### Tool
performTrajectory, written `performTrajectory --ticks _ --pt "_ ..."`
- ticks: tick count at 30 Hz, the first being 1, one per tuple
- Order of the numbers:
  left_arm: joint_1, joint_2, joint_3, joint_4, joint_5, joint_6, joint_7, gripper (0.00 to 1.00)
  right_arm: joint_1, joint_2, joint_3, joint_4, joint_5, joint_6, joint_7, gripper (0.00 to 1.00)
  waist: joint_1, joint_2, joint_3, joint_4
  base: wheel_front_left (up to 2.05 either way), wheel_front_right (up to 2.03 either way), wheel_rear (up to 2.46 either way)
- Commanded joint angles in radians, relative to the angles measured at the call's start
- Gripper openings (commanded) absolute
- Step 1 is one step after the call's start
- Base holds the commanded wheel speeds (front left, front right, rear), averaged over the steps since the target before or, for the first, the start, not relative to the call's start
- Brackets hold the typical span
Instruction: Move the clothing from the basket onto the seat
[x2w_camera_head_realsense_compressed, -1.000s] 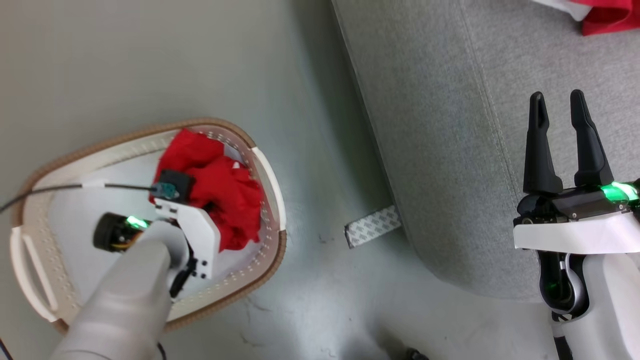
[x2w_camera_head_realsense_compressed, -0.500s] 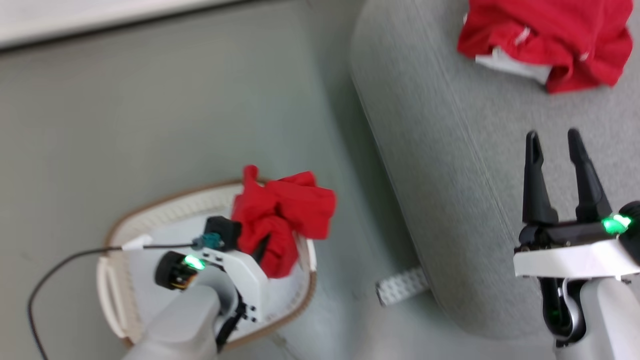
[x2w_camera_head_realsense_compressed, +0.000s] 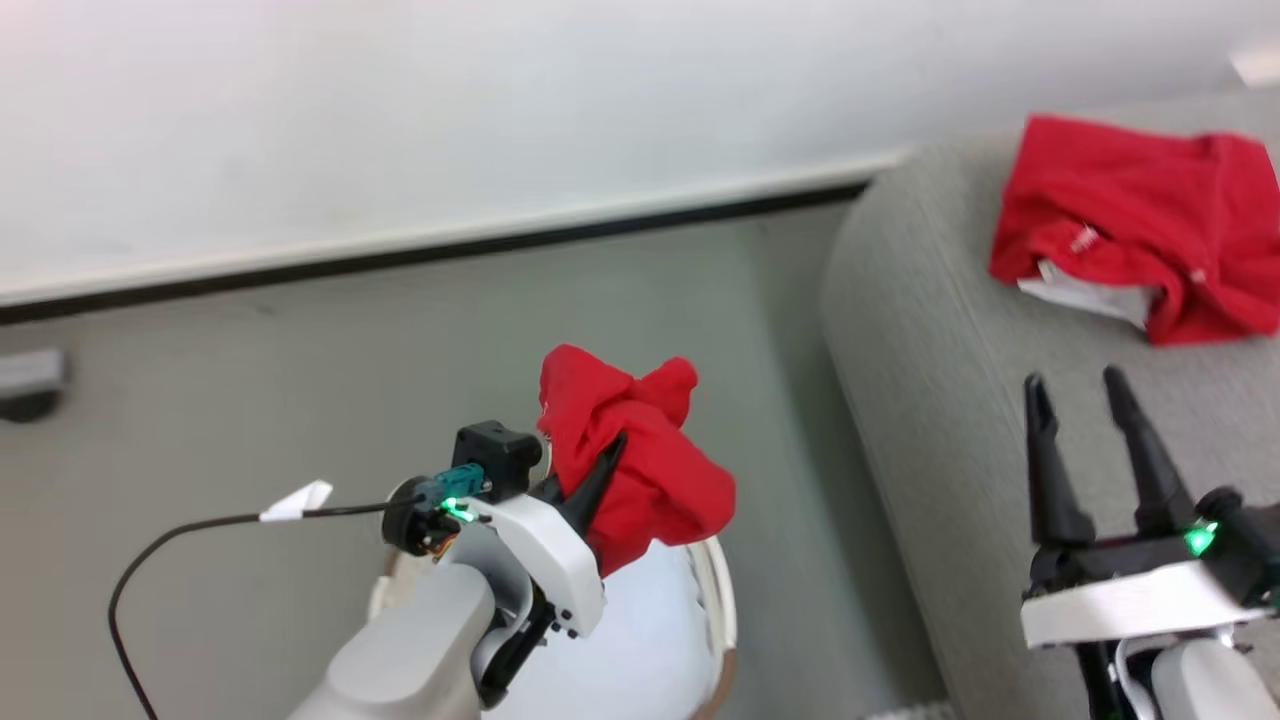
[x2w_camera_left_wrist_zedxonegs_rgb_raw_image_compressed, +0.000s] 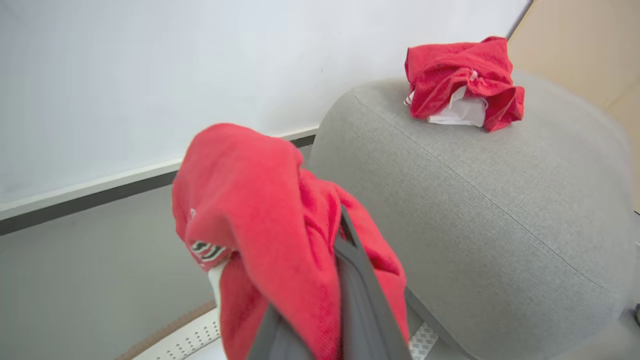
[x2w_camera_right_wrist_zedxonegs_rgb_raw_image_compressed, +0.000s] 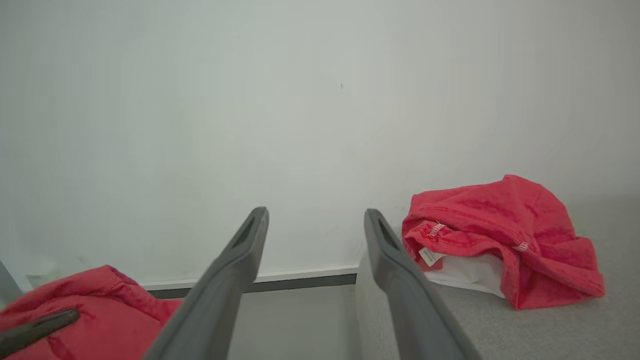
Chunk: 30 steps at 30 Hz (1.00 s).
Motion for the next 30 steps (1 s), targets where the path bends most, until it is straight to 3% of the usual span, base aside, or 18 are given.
performTrajectory --ticks 1,16,30 --pt "0.022 0.01 0.018 -0.03 0.017 0.003 0.0 0.0 0.024 -0.015 0.011 0.006 0.004 -0.002 0.0 1.0 0.0002 0.0 -0.077 0.067 0.0 0.0 0.0" --pt "0.099 0.025 0.119 -0.328 0.11 0.034 0.0 0.0 0.101 -0.013 0.159 0.04 0.035 -0.002 0.001 1.0 0.0002 0.0 -0.186 0.147 0.0 0.0 0.0" --pt "0.13 0.053 0.117 -0.456 0.106 0.078 0.024 0.0 0.081 -0.046 0.25 0.055 0.01 -0.002 0.001 1.0 0.0002 0.0 -0.194 0.159 0.0 0.0 0.0"
